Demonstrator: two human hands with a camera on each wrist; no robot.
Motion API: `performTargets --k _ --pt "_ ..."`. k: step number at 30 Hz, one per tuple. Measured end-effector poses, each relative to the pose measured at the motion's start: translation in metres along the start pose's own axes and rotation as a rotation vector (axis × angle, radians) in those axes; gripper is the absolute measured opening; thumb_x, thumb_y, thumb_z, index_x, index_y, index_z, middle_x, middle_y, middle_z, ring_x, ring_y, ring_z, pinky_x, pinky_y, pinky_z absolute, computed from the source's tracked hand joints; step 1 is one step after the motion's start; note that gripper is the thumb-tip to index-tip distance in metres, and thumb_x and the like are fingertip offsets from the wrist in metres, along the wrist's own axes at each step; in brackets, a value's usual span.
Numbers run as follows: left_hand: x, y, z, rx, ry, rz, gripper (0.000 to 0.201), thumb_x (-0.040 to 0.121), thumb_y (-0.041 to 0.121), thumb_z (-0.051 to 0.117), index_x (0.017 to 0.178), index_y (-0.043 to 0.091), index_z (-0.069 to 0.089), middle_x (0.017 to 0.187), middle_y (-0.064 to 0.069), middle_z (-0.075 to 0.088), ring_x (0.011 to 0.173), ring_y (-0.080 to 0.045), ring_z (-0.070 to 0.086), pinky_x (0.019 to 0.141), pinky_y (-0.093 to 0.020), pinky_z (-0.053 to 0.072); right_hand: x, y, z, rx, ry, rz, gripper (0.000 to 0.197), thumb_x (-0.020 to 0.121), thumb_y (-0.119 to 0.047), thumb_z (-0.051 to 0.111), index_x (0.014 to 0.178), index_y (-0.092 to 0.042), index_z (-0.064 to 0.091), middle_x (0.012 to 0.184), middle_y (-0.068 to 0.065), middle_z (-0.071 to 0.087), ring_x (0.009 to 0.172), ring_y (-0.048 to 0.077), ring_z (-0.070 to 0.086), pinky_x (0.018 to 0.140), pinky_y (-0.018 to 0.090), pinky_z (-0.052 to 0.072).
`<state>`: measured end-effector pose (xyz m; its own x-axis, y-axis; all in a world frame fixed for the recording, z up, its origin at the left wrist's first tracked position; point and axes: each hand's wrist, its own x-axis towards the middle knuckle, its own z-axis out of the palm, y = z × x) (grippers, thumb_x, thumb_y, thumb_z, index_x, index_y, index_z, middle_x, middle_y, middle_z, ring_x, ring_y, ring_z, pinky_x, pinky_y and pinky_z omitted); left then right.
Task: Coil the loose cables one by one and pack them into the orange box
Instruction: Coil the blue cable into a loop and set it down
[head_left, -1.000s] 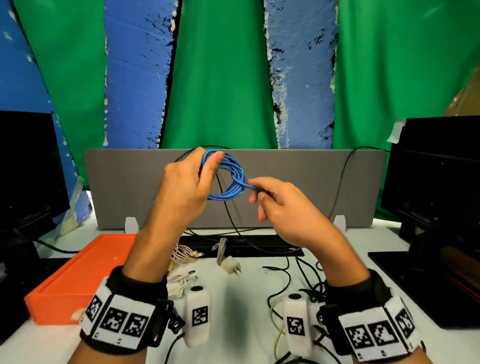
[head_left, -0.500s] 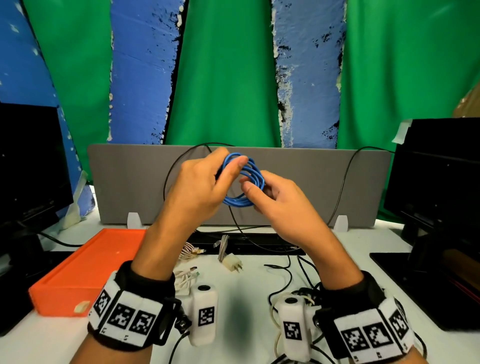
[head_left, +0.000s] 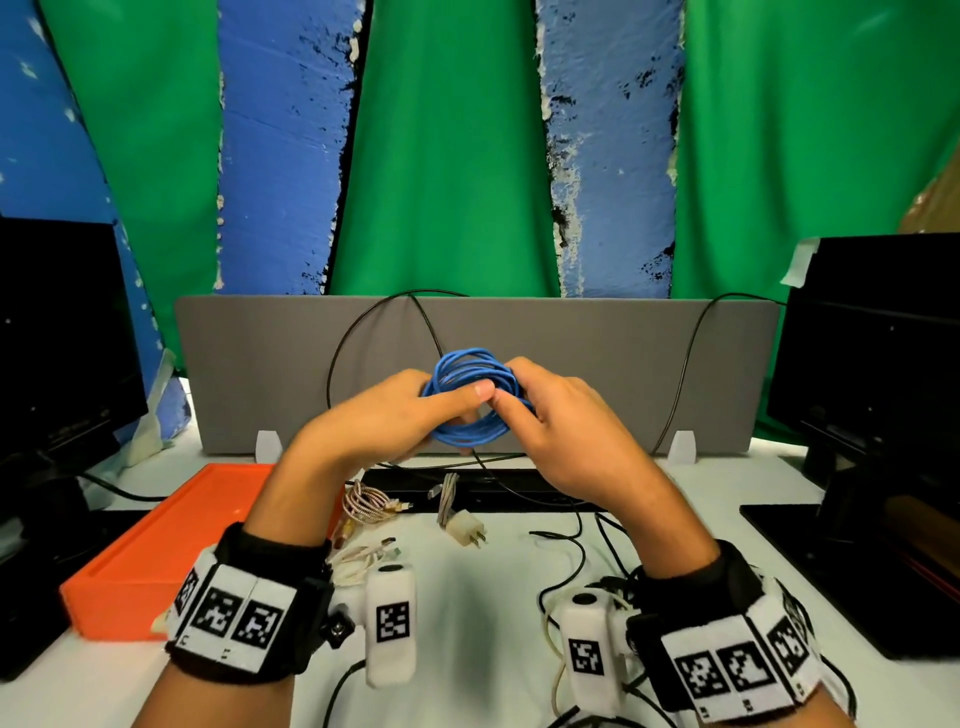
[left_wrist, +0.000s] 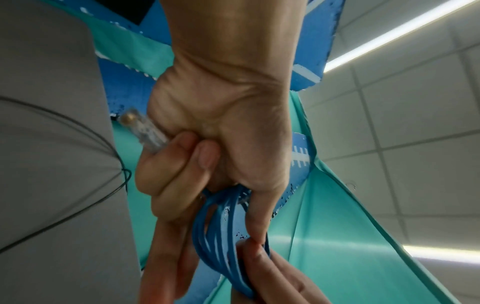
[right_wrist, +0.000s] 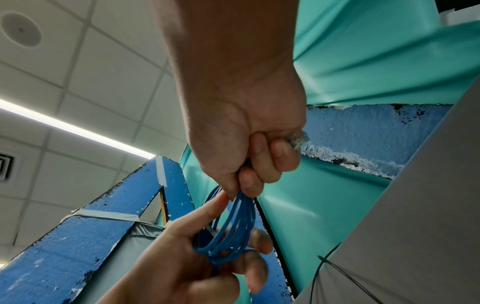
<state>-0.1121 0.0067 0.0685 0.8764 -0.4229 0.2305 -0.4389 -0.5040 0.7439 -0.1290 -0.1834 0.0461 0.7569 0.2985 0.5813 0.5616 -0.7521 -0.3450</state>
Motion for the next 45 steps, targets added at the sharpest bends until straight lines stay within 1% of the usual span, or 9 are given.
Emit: performTargets --k 3,8,12,19,25,31,37,40,45 --pt "-0.002 -0.005 -0.003 -0.112 -0.151 -0.039 0.060 0.098 0.054 0.044 0.101 -0.004 0.059 0.082 -0.019 0.072 0.045 -0.017 0.018 0.042 -0.028 0.015 0.001 -0.001 0.003 0.000 -0.016 -0.007 0.019 0.104 -0.041 0.043 0.101 -0.025 0.053 0.075 -0.007 0.058 0.073 0.024 0.056 0.065 0.043 0.045" --pt "-0.004 -0.013 -0.011 -0.155 -0.235 -0.009 0.044 0.097 0.040 0.055 0.083 -0.002 0.056 0.072 -0.031 0.047 0.048 -0.020 0.016 0.046 -0.031 0.013 0.000 -0.005 0.004 -0.019 -0.025 -0.015 0.021 0.104 -0.042 0.043 0.096 -0.024 0.050 0.071 -0.005 0.056 0.072 0.026 0.054 0.064 0.043 0.043" --pt "-0.006 -0.010 -0.009 -0.090 -0.260 0.042 0.021 0.095 0.024 0.064 0.080 0.011 0.056 0.066 -0.009 0.043 0.050 -0.014 0.027 0.047 -0.028 0.020 -0.001 -0.004 -0.002 -0.022 -0.011 0.005 0.021 0.104 -0.042 0.043 0.093 -0.025 0.048 0.070 -0.004 0.055 0.069 0.023 0.053 0.062 0.042 0.041" --pt "-0.006 0.001 -0.001 0.196 -0.149 0.102 0.018 0.093 0.028 0.066 0.084 0.013 0.063 0.069 -0.002 0.050 0.062 -0.013 0.042 0.062 -0.031 0.037 -0.001 -0.004 -0.005 -0.041 -0.019 0.075 0.028 0.105 -0.045 0.036 0.088 -0.024 0.044 0.073 -0.001 0.056 0.072 0.026 0.054 0.063 0.043 0.042" --pt "-0.005 0.012 0.011 0.379 0.023 0.155 0.020 0.086 0.022 0.066 0.069 0.016 0.058 0.059 0.004 0.052 0.051 -0.008 0.040 0.053 -0.023 0.035 -0.002 -0.006 -0.009 -0.053 -0.019 0.131 0.027 0.106 -0.044 0.034 0.090 -0.025 0.042 0.073 -0.003 0.054 0.072 0.025 0.054 0.061 0.041 0.039" --pt "-0.001 0.012 0.017 0.495 0.093 0.111 0.017 0.090 0.031 0.062 0.080 0.018 0.062 0.072 -0.006 0.063 0.059 -0.021 0.052 0.063 -0.044 0.050 0.000 -0.005 -0.012 -0.104 -0.026 0.163 0.026 0.106 -0.045 0.031 0.096 -0.024 0.043 0.076 -0.002 0.056 0.074 0.026 0.054 0.062 0.040 0.039" --pt "-0.004 0.009 0.008 0.171 -0.046 0.159 0.019 0.091 0.035 0.067 0.081 0.019 0.063 0.069 0.002 0.054 0.061 -0.010 0.045 0.064 -0.032 0.040 -0.002 -0.009 -0.013 -0.114 0.028 0.132 0.023 0.106 -0.045 0.034 0.094 -0.026 0.038 0.077 -0.001 0.056 0.075 0.030 0.053 0.061 0.040 0.036" --pt "-0.004 0.008 0.006 0.127 -0.022 0.139 0.022 0.096 0.034 0.059 0.080 0.018 0.060 0.060 0.013 0.050 0.054 -0.003 0.042 0.061 -0.025 0.036 -0.002 -0.013 -0.010 -0.143 0.019 0.127 0.022 0.106 -0.045 0.033 0.096 -0.026 0.037 0.073 -0.004 0.052 0.073 0.030 0.050 0.061 0.040 0.034" --pt "0.000 0.006 0.009 0.068 0.027 0.048 0.027 0.102 0.031 0.048 0.082 0.014 0.054 0.057 0.009 0.042 0.048 -0.006 0.034 0.056 -0.027 0.033 -0.003 -0.018 -0.010 -0.173 -0.008 0.144 0.025 0.106 -0.047 0.030 0.094 -0.025 0.032 0.068 -0.008 0.044 0.063 0.022 0.043 0.056 0.039 0.029"
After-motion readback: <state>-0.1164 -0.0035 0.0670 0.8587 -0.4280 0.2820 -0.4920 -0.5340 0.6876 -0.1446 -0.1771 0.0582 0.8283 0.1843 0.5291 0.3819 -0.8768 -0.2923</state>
